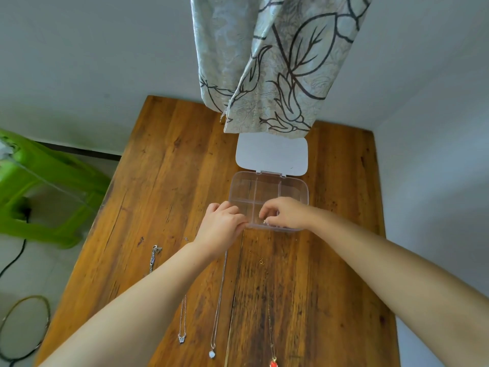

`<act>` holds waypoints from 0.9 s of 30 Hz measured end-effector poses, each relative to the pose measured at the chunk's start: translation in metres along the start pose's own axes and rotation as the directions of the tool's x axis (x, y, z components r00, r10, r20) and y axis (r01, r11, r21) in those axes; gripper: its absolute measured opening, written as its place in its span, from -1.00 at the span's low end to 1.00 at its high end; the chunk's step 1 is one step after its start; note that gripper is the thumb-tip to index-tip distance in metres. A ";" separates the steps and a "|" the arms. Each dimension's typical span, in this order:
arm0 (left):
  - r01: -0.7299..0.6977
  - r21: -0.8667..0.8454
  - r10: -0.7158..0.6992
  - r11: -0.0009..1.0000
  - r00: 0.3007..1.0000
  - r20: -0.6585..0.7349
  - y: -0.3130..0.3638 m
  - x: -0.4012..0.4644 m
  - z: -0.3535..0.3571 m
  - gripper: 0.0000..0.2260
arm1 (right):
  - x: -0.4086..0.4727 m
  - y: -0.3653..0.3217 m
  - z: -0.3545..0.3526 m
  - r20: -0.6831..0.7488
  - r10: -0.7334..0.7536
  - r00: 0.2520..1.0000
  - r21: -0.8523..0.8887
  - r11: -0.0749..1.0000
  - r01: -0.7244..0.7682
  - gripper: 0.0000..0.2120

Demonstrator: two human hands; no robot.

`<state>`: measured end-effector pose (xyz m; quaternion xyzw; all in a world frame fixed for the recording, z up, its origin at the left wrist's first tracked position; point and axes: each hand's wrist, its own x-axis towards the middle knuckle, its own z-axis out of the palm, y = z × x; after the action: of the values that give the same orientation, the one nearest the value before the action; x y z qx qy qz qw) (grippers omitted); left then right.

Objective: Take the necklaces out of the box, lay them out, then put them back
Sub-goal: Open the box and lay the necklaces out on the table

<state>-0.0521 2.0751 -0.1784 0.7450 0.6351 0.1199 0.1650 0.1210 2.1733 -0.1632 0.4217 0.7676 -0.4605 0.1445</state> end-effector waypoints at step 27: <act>0.039 -0.582 0.356 0.812 0.756 0.549 0.102 0.046 -0.076 -0.67 | -0.198 -0.001 0.057 -0.435 0.611 0.662 0.822 0.570 0.015 -0.83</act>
<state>0.0184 2.1131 -0.0698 0.7117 0.4082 0.0562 0.5689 0.2300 2.0241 -0.0723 0.7124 0.3980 -0.5162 -0.2600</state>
